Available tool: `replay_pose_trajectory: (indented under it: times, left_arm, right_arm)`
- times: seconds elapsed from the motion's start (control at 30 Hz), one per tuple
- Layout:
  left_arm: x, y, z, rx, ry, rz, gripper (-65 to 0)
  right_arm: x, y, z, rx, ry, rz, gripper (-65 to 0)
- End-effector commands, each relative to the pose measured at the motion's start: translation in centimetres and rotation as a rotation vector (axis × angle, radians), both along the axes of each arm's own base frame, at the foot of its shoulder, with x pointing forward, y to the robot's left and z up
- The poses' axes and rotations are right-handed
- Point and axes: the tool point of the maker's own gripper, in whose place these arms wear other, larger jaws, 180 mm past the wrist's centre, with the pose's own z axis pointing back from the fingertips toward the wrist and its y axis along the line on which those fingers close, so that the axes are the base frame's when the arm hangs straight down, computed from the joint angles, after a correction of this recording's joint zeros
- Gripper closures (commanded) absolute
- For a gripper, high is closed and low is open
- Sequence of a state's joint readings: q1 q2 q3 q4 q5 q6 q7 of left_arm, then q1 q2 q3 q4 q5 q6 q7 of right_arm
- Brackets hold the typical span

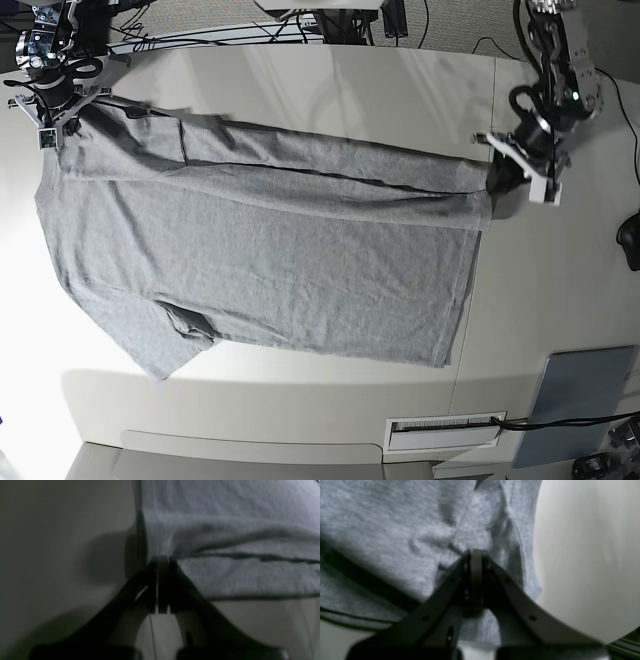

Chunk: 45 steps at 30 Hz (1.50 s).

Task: Fold the T-shirt properly
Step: 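Drag the shirt toward the robot with both grippers holding the shoulders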

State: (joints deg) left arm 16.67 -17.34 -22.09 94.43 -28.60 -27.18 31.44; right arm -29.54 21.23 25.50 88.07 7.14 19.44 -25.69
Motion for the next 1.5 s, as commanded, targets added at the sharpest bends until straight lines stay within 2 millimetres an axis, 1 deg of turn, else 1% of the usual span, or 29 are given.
replay_pose_trajectory:
  times: [0.0, 0.1, 0.2, 0.3, 0.37, 0.43, 0.53, 0.7, 0.87, 0.97, 1.07, 1.2, 1.27, 1.33, 1.47]
  left_arm:
    - [0.8, -0.5, 1.1, -0.01, -0.04, -0.02, 0.0]
    - [1.3, -2.5, 0.6, -0.008, -0.028, -0.058, 0.0]
    - [1.9, -3.7, -1.5, 0.083, 0.034, -0.059, 0.0]
    - [2.2, -3.9, -3.6, 0.141, 0.089, -0.046, 0.0]
    - [1.9, -3.8, -4.2, 0.149, 0.108, -0.043, 0.0]
    - [1.0, -3.8, -4.6, 0.179, 0.112, -0.077, 0.0]
    - [-1.2, -3.6, -6.0, 0.233, 0.147, -0.14, 0.0]
    - [-5.9, -3.1, -8.5, 0.285, 0.239, -0.187, 0.0]
    - [-10.9, -3.0, -10.3, 0.287, 0.317, -0.201, 0.0]
    - [-13.8, -2.9, -11.2, 0.28, 0.374, -0.204, 0.0]
    - [-16.2, -2.2, -11.4, 0.278, 0.395, -0.166, 0.0]
    - [-19.5, -0.3, -11.7, 0.294, 0.455, -0.122, 0.0]
    - [-20.8, 0.5, -11.6, 0.292, 0.473, -0.117, 0.0]
    - [-21.7, 0.9, -11.3, 0.258, 0.482, -0.1, 0.0]
    - [-22.5, 1.3, -10.5, 0.187, 0.48, -0.085, 0.0]
  right_arm:
    - [-1.6, -0.7, -0.7, -0.021, 0.087, -0.01, 0.0]
    - [-1.3, -0.7, -0.6, -0.021, 0.081, -0.01, 0.0]
    - [-1.3, -0.7, -0.7, -0.021, 0.085, -0.013, 0.0]
    - [-1.3, -0.7, -0.7, -0.021, 0.088, -0.014, 0.0]
    - [-1.6, -0.8, -0.8, -0.021, 0.103, -0.019, 0.0]
    - [-1.7, -0.8, -0.9, -0.021, 0.108, -0.021, 0.0]
    - [-1.7, -0.8, -0.9, -0.023, 0.113, -0.02, 0.0]
    - [-1.4, -0.2, -0.6, -0.032, 0.129, 0.037, 0.0]
    - [-1.1, 0.0, 0.1, -0.047, 0.143, 0.041, 0.0]
    - [-1.4, 0.0, 0.1, -0.056, 0.157, 0.043, 0.0]
    - [-2.1, -0.1, -0.1, -0.068, 0.181, 0.048, 0.0]
    - [-3.5, 0.0, -0.6, -0.064, 0.214, 0.057, 0.0]
    - [-4.2, 0.0, -0.8, -0.064, 0.231, 0.057, 0.0]
    - [-4.8, -0.1, -0.9, -0.065, 0.245, 0.06, 0.0]
    - [-6.1, -0.8, -0.8, -0.075, 0.267, 0.042, 0.0]
